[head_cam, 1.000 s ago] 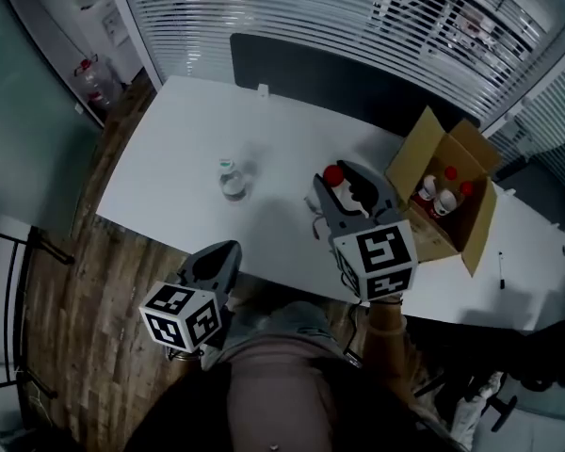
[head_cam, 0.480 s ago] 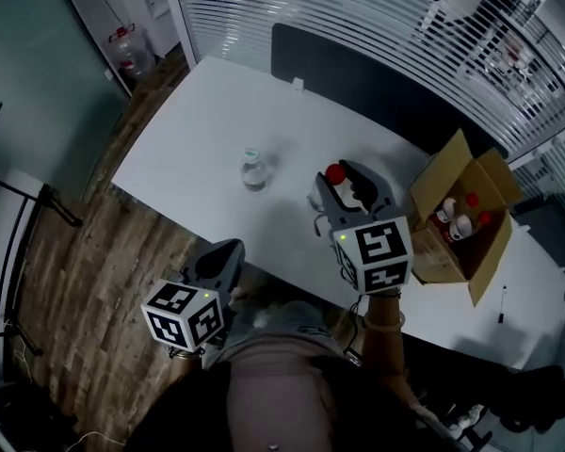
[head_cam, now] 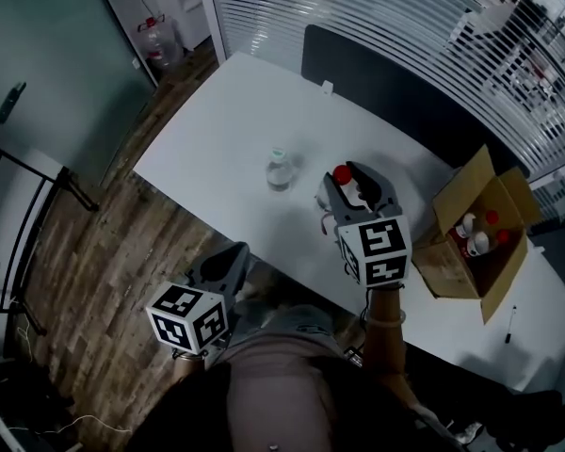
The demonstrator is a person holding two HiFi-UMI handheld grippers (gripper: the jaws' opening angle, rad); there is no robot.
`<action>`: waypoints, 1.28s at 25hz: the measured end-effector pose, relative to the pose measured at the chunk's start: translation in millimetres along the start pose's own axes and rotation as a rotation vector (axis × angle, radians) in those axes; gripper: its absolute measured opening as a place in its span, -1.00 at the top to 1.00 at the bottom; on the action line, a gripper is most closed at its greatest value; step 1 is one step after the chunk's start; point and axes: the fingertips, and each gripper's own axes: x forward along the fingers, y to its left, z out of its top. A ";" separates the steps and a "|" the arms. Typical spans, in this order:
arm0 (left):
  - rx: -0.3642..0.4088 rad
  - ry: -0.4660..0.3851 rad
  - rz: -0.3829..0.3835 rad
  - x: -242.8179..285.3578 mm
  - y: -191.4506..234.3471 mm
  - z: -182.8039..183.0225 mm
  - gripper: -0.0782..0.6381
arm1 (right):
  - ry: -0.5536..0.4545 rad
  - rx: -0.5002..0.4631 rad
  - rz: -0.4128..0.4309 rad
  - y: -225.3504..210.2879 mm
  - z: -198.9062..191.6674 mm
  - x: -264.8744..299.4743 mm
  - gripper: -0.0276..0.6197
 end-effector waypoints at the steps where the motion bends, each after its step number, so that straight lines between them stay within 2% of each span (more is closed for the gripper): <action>1: 0.001 -0.001 0.004 -0.8 2.1 0.6 0.76 | -0.002 0.000 0.005 1.8 -1.1 3.1 0.39; 8: 0.020 0.005 0.007 -2.4 11.7 4.2 0.76 | -0.022 0.020 0.031 12.2 -12.5 23.5 0.39; 17: 0.031 0.025 -0.037 0.4 21.0 7.7 0.76 | -0.027 -0.011 -0.017 15.4 -30.1 44.7 0.39; 32: 0.052 0.058 -0.071 6.4 26.2 4.3 0.76 | -0.020 0.041 -0.044 12.5 -50.5 60.2 0.39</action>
